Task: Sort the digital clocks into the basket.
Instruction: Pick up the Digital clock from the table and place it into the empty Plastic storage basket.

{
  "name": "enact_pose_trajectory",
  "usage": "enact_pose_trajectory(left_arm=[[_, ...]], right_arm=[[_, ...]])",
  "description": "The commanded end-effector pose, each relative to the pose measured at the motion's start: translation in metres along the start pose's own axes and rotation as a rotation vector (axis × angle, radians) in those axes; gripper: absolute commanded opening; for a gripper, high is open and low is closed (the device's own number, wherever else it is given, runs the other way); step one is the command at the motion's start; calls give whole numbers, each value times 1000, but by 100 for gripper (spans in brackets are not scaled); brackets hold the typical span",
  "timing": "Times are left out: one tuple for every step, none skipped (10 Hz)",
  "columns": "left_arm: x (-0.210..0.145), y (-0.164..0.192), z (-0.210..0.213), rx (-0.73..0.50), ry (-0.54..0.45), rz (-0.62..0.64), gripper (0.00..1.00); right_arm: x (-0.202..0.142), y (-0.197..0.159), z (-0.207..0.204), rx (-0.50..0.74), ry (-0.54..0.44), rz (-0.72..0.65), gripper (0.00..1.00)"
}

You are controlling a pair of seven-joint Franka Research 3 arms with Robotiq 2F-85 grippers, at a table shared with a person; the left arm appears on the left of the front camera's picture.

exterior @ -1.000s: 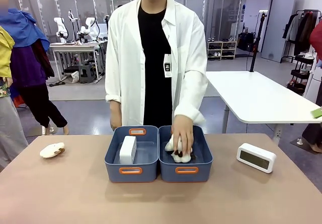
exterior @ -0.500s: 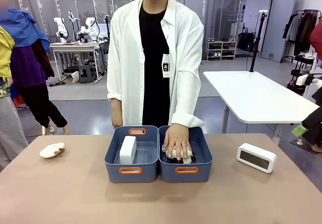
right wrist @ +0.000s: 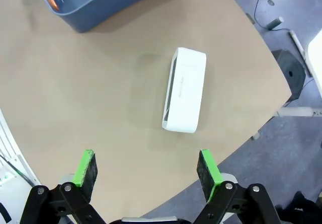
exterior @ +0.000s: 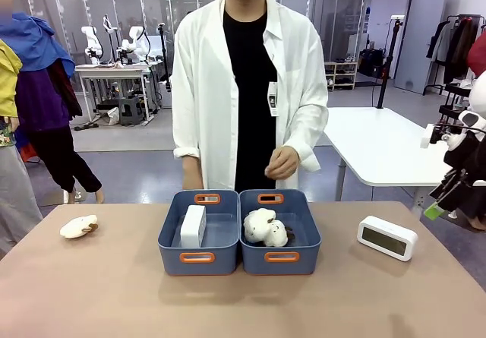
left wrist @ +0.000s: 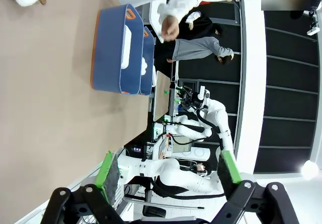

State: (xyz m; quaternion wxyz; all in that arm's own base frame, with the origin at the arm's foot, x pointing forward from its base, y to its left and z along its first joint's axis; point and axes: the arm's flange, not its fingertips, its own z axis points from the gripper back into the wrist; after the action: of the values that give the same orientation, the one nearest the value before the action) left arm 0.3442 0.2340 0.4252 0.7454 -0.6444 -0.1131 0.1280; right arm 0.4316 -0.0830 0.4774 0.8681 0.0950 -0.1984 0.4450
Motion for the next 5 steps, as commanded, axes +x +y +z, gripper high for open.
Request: enact_pose_trajectory(left_arm=[[-7,0,2,0,6,-16,100],[-7,0,2,0,6,-16,100],[-7,0,2,0,6,-16,100],[-7,0,2,0,6,-16,100],[-7,0,2,0,6,-16,100]], right_arm=[[2,0,7,2,3,-21,100],[0,0,0,0,0,0,100],[17,-19,-21,-39,79,5,100],[34,-34,-44,-75,152,-7,100],[42,-38,-64,-131,201,-42,100]])
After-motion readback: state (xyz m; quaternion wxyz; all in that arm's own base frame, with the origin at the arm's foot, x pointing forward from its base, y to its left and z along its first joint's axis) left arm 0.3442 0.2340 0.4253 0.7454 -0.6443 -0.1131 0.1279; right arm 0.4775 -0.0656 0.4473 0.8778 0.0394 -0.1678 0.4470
